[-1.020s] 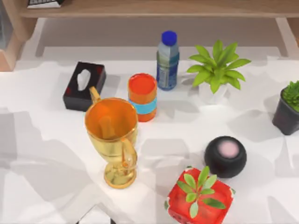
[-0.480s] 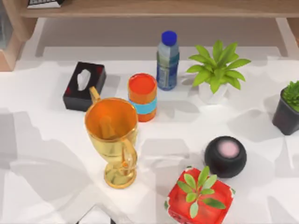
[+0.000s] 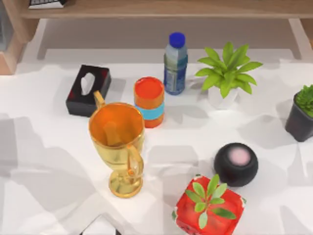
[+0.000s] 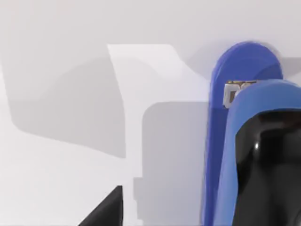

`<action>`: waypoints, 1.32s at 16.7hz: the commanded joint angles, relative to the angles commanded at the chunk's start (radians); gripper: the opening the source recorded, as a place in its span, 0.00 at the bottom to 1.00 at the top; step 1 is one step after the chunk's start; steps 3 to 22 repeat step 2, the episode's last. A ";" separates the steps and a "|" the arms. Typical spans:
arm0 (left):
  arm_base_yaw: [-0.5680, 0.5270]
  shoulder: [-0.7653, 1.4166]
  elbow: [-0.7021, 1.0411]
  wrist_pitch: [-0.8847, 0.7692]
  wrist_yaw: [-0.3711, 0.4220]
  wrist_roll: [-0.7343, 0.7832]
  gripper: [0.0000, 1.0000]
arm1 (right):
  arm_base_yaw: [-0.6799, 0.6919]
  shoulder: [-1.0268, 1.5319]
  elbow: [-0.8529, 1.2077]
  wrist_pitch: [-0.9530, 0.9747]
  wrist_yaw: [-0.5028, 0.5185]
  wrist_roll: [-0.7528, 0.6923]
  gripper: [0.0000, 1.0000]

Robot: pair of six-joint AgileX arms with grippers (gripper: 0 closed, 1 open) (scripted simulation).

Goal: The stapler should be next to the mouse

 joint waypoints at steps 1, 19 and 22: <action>0.000 0.000 0.000 0.000 0.000 0.000 1.00 | 0.000 0.000 0.000 0.000 0.000 0.000 1.00; 0.000 0.000 0.000 0.000 0.000 0.000 1.00 | 0.000 0.000 0.000 0.000 0.000 0.000 1.00; 0.000 0.000 0.000 0.000 0.000 0.000 1.00 | 0.000 0.000 0.000 0.000 0.000 0.000 1.00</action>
